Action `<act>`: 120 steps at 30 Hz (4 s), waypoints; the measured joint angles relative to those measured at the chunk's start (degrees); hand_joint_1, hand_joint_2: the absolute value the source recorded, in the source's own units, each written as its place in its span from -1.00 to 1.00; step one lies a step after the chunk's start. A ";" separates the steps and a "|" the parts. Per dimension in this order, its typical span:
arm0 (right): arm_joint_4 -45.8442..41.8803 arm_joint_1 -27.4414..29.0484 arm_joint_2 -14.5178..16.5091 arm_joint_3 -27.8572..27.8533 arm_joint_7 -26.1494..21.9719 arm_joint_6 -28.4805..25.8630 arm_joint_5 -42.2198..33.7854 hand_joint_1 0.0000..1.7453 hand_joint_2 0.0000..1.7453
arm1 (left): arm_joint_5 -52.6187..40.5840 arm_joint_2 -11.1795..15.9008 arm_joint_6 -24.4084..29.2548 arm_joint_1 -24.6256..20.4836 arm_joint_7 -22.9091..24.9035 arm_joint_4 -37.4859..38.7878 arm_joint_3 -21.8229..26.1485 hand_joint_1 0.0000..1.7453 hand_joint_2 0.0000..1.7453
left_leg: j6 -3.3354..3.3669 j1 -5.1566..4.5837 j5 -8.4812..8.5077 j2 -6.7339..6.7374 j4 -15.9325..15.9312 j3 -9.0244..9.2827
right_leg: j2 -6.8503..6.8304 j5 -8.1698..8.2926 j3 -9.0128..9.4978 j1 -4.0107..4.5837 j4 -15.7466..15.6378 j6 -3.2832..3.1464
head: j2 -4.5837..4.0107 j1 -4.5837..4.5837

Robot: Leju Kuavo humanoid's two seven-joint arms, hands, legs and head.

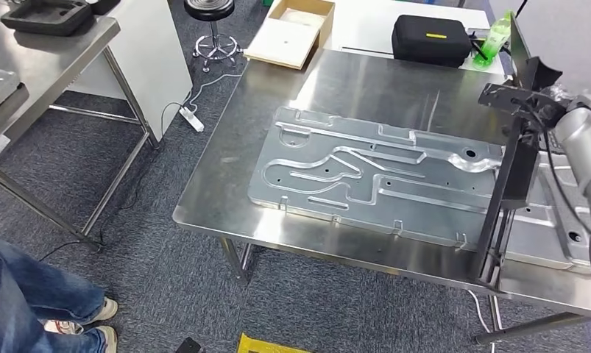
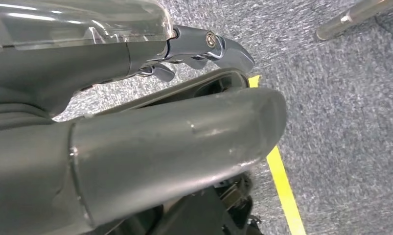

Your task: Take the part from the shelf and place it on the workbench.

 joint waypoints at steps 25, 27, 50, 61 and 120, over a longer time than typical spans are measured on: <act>1.33 3.18 -1.48 0.25 -2.66 -0.11 -4.13 -1.00 1.00 | -0.40 0.18 0.54 0.26 -0.56 0.04 0.85 -1.00 -1.00 | 1.73 -2.50 -1.28 0.04 2.31 -0.14 | 0.50 2.23 0.10 0.78 -1.56 -1.98 | 0.00 -0.03; 1.38 3.63 -1.57 -0.30 -2.64 -1.91 -5.53 -1.00 0.00 | -0.42 0.26 0.55 0.23 -0.66 0.04 0.87 -1.00 -1.00 | 2.02 -2.64 -1.09 0.06 0.57 0.70 | 0.49 2.45 0.00 0.59 -1.76 -1.64 | 0.00 -0.04; -1.29 7.17 -2.55 -7.28 -5.25 -15.97 -5.89 -1.00 1.00 | -1.46 -0.43 0.82 0.16 -1.16 0.13 1.38 -1.00 -1.00 | -1.48 0.07 -9.00 0.16 16.91 -6.43 | 0.50 1.82 0.27 -0.47 -1.25 -1.17 | 0.00 -0.03; -3.82 9.32 -3.03 -9.19 -11.89 -25.95 -7.66 -1.00 -1.00 | -2.18 -0.62 0.90 0.03 -1.55 0.13 1.40 -1.00 -1.00 | 1.53 -1.68 -0.29 0.27 -1.42 2.14 | 0.53 0.82 -0.21 -0.08 -0.05 0.08 | 0.00 -0.01; -70.54 29.41 14.83 -0.25 -22.96 -34.67 0.37 -1.00 -1.00 | -6.04 -2.19 -0.33 -1.33 1.16 0.15 1.23 -1.00 -1.00 | -0.94 -0.47 -0.44 2.71 0.63 -0.10 | -6.45 0.73 2.29 0.15 -2.14 -0.39 | 0.00 -0.20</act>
